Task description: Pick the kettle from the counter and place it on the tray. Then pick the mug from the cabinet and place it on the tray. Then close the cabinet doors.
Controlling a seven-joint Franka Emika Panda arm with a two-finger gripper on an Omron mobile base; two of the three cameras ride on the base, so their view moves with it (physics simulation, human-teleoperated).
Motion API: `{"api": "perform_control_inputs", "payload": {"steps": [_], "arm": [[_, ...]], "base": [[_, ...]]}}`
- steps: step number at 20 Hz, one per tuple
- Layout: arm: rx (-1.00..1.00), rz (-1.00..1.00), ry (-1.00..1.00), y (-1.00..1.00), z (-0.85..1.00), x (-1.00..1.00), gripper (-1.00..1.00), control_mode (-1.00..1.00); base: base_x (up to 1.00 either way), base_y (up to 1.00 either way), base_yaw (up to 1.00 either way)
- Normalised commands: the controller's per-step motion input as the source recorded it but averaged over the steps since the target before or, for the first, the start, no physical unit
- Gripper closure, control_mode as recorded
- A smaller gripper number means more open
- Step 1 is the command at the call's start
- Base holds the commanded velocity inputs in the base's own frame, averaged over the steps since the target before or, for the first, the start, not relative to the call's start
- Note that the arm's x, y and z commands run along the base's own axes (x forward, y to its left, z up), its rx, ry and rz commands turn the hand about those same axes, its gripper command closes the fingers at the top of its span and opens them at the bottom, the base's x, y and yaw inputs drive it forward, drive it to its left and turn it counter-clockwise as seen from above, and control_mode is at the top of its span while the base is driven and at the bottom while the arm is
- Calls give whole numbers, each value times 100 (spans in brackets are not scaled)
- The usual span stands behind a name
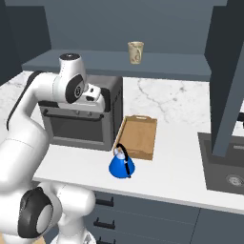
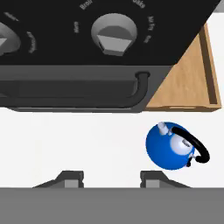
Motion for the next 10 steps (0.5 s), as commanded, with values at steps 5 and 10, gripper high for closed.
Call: {"api": "perform_control_inputs", "payload": {"steps": [5, 10], "arm": [[0, 0, 0, -66, -6, -10, -100, -100], [0, 1, 0, -92, -13, -4, -100, -100]], "base": [[0, 0, 0], [0, 0, 0]]}}
